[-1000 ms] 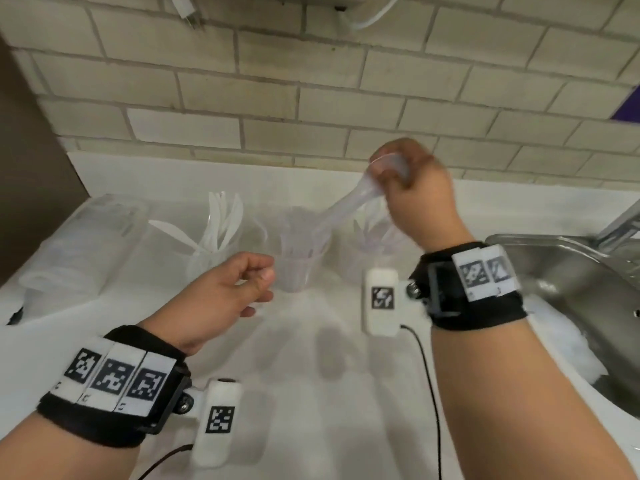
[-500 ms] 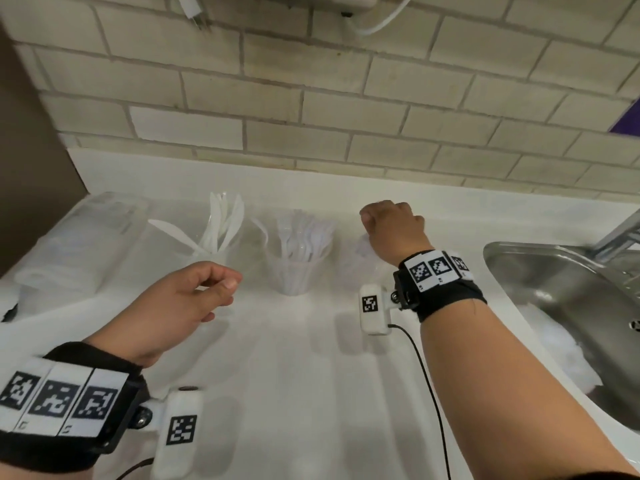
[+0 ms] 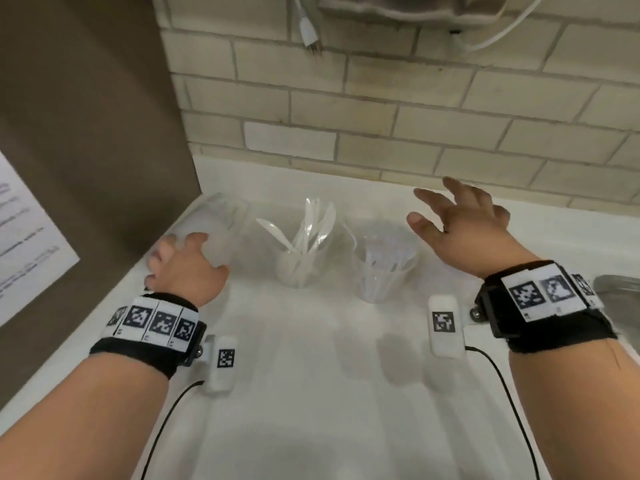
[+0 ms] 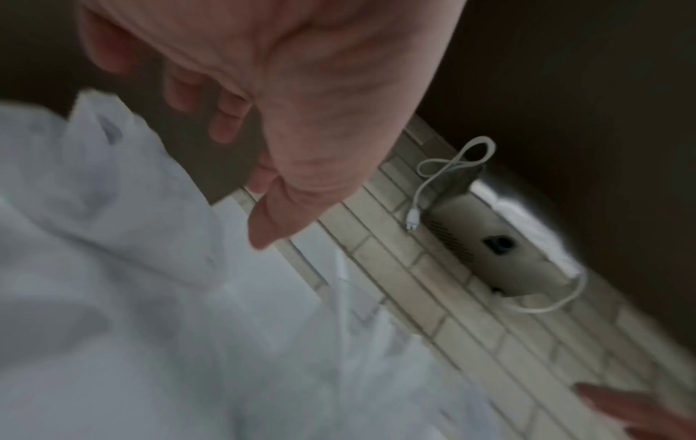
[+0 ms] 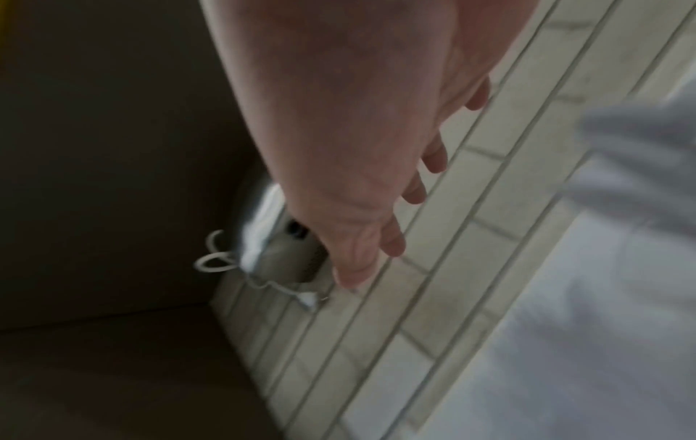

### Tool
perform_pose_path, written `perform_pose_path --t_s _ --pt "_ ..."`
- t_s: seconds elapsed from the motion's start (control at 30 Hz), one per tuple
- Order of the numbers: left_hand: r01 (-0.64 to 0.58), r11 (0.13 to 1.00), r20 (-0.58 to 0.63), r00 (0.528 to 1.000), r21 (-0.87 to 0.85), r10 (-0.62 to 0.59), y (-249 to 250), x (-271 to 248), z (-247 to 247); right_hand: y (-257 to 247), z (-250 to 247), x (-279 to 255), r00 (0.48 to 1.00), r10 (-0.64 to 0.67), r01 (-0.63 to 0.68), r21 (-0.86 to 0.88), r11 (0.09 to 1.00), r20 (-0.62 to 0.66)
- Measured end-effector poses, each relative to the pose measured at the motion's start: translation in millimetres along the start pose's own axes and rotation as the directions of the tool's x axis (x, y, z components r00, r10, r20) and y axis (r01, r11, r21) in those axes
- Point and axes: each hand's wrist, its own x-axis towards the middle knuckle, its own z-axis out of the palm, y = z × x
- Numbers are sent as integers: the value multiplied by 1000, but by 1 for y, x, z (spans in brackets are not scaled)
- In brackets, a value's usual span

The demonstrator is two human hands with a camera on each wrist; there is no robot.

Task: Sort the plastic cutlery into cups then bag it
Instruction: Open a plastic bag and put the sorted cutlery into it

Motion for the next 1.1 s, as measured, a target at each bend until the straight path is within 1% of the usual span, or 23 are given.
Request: perform_pose_path --t_s 0.07,0.13,0.17,0.2,0.23,0.3,0.33,0.4,0.47,0.53,0.6,0.67,0.73,0.8,0.83,0.87,0.9,0.93,0.97,1.0,1.03,1.1 --pt "66 985 101 991 161 -83 -17 27 -2 -38 -1 -7 988 -146 150 103 983 -42" --pt "82 951 206 967 297 -148 -33 50 -1 -74 4 -14 957 -286 290 192 937 -51" --pt "84 945 238 957 317 -165 -40 58 -1 -91 10 -17 937 -346 346 222 912 -37" --pt "76 951 254 955 299 -156 -42 61 -1 -106 17 -18 917 -398 388 248 888 -9" --pt "53 965 257 959 256 -121 -44 63 -2 -120 26 -18 898 -439 415 273 868 28" --pt "-38 977 245 969 209 -14 -43 62 -6 -142 46 -17 864 -490 433 324 841 116" --pt "-83 970 244 969 229 25 -42 60 -7 -152 57 -15 848 -504 428 347 834 166" --pt "-146 940 259 964 309 64 -40 53 -8 -168 79 -14 810 -524 416 373 829 262" --pt "-229 893 299 948 388 113 -38 39 -5 -180 97 -14 788 -524 387 403 830 323" --pt "-330 842 350 919 426 183 -33 21 -3 -189 109 -15 784 -511 345 436 831 353" --pt "-424 812 406 877 401 258 -29 2 -2 -195 118 -17 784 -505 334 440 833 361" --pt "-486 821 462 827 298 322 -26 -16 -2 -197 123 -19 774 -493 321 425 846 397" --pt "-521 846 498 766 110 407 -25 -30 0 -195 123 -18 748 -457 310 356 882 481" --pt "-473 875 522 723 -103 452 -27 -36 2 -185 122 -12 736 -397 307 252 918 548" --pt "-441 882 519 721 -166 459 -29 -37 3 -178 122 -9 745 -374 299 225 927 552" --pt "-438 883 486 743 -167 460 -30 -37 4 -171 121 -6 760 -362 292 215 932 539" --pt "-456 885 418 790 -89 449 -31 -35 5 -163 121 -5 775 -357 289 211 934 521" --pt "-470 882 330 838 34 434 -33 -33 6 -157 122 -5 786 -358 292 208 934 504" --pt "-473 866 255 868 161 427 -33 -31 6 -151 123 -5 788 -359 297 203 933 499" --pt "-478 843 228 874 248 429 -32 -30 7 -144 124 -6 789 -358 301 195 934 500" --pt "-491 822 245 868 287 433 -31 -28 8 -138 123 -7 790 -351 302 180 936 502" --pt "-546 791 305 830 275 467 -25 -28 10 -123 117 -7 791 -330 302 139 943 515"
